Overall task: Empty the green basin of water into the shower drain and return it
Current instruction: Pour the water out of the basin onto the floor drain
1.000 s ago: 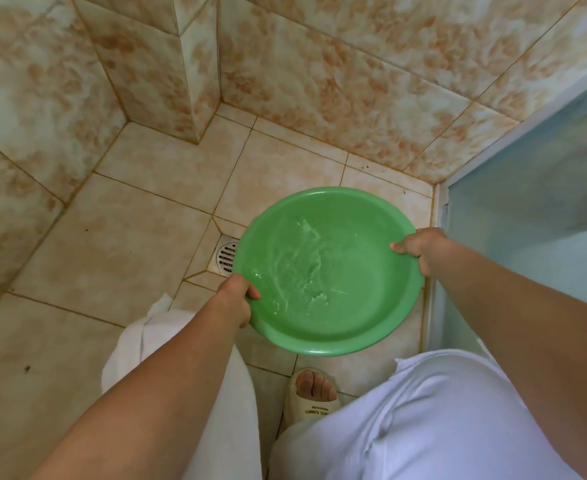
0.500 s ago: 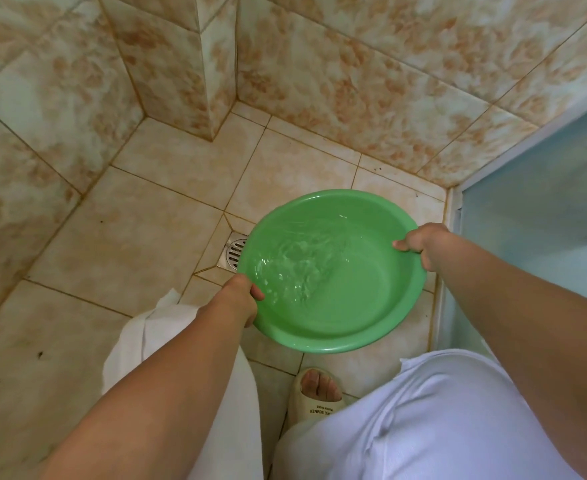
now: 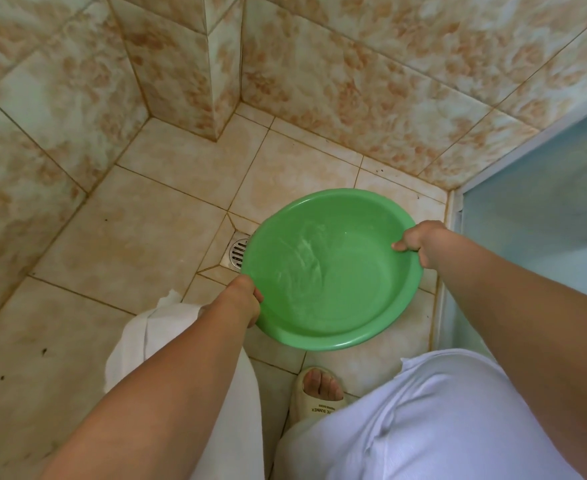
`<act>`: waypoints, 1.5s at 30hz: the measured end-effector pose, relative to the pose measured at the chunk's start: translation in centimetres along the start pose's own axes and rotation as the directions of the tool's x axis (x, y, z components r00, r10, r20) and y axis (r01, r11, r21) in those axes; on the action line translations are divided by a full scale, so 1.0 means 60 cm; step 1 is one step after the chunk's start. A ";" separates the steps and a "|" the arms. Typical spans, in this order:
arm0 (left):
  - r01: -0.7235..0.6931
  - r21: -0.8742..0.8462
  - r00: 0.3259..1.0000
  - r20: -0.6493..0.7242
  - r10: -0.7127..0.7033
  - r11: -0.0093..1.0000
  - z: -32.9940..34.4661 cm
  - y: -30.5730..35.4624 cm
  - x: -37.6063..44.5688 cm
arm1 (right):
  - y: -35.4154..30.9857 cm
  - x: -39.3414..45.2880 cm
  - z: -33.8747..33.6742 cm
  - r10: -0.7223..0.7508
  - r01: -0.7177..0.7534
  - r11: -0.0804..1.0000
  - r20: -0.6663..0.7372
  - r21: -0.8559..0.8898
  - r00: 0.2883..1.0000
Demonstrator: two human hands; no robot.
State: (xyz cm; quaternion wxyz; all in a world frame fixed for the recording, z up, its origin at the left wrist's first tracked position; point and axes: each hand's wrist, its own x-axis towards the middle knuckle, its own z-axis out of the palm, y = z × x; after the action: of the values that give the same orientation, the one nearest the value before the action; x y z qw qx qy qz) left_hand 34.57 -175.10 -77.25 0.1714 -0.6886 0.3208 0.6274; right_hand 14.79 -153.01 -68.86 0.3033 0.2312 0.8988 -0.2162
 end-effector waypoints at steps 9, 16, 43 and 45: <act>0.007 0.062 1.000 0.022 -0.009 0.998 -0.008 0.004 0.001 | -0.009 -0.007 0.005 -0.030 0.027 0.999 0.067 0.043 0.997; -0.002 0.130 0.999 0.049 -0.004 0.992 -0.024 0.011 0.004 | -0.014 -0.005 0.016 -0.055 0.037 0.990 0.131 0.133 0.990; -0.076 0.099 0.995 0.078 0.068 0.992 -0.051 0.016 -0.018 | -0.054 -0.115 0.020 -0.005 -0.013 0.995 0.181 0.099 0.983; -0.078 0.090 0.994 0.086 0.070 0.993 -0.052 0.016 -0.018 | -0.055 -0.118 0.018 -0.008 -0.010 0.995 0.168 0.102 0.986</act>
State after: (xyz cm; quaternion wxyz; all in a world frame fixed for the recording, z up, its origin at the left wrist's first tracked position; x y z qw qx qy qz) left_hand 36.28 -177.52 -75.56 0.1928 -0.6410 0.3677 0.6456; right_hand 18.48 -158.23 -64.27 0.3659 0.2278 0.8577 -0.2805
